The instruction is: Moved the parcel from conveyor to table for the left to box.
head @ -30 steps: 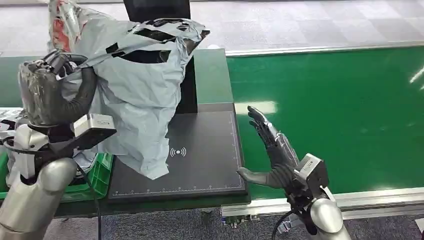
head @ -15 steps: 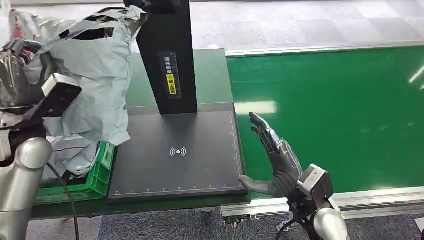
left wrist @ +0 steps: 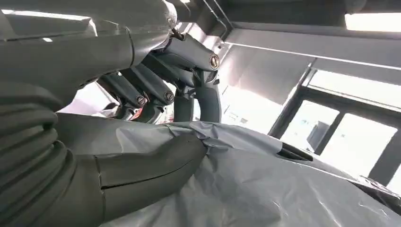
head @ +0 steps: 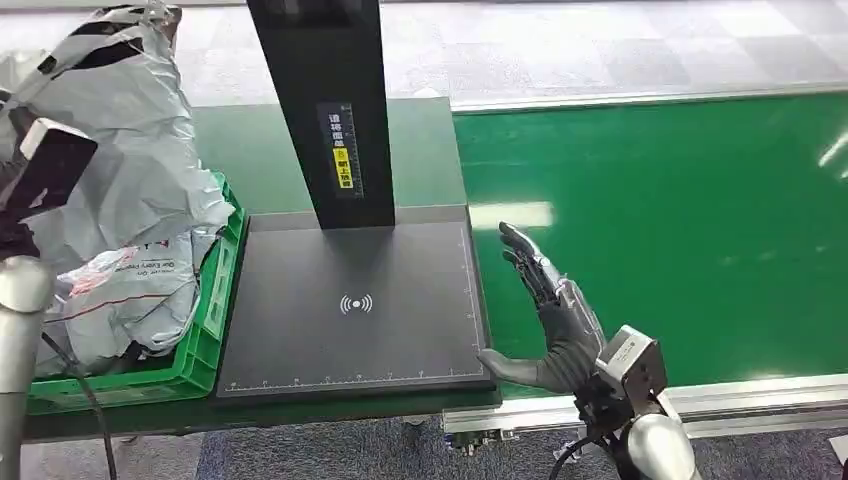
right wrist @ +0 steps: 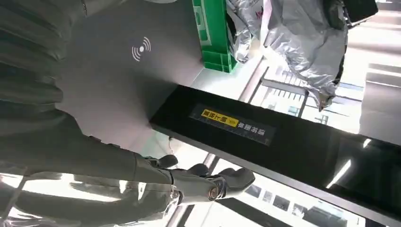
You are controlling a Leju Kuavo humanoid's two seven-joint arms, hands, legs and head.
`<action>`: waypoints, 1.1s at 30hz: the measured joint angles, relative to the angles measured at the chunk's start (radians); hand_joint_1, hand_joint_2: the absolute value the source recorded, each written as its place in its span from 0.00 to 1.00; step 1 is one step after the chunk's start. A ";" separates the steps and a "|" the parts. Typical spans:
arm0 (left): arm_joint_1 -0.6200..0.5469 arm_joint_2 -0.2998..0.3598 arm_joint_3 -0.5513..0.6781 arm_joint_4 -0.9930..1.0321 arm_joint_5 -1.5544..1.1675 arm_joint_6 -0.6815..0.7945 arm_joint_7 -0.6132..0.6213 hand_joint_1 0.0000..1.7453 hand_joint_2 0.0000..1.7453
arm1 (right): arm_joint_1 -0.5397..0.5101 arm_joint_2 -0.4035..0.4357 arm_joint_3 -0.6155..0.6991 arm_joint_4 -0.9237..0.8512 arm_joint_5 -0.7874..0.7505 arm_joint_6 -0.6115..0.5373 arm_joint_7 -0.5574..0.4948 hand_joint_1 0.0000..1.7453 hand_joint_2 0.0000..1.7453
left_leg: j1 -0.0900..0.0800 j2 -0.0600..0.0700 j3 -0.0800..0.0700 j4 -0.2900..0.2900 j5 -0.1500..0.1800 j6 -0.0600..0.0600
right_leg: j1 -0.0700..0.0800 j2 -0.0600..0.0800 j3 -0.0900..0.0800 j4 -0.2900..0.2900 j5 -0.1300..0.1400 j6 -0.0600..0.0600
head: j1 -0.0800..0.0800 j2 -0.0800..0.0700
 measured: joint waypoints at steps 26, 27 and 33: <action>0.084 -0.018 -0.002 -0.086 -0.054 -0.074 0.047 0.00 1.00 | -0.011 0.000 0.000 0.009 0.006 -0.005 0.020 0.00 1.00 | 0.000 0.000 -0.001 0.000 0.000 0.000 | 0.000 0.000 -0.001 0.000 0.000 0.000 | 0.000 0.000; 0.084 -0.018 -0.002 -0.086 -0.054 -0.074 0.047 0.00 1.00 | -0.011 0.000 0.000 0.009 0.006 -0.005 0.020 0.00 1.00 | 0.000 0.000 -0.001 0.000 0.000 0.000 | 0.000 0.000 -0.001 0.000 0.000 0.000 | 0.000 0.000; 0.084 -0.024 0.006 -0.112 -0.048 -0.078 0.053 0.00 1.00 | -0.011 0.000 0.000 0.008 0.015 0.002 0.026 0.00 1.00 | 0.000 0.000 -0.001 0.000 0.000 0.000 | 0.000 0.000 -0.001 0.000 0.000 0.000 | 0.000 0.000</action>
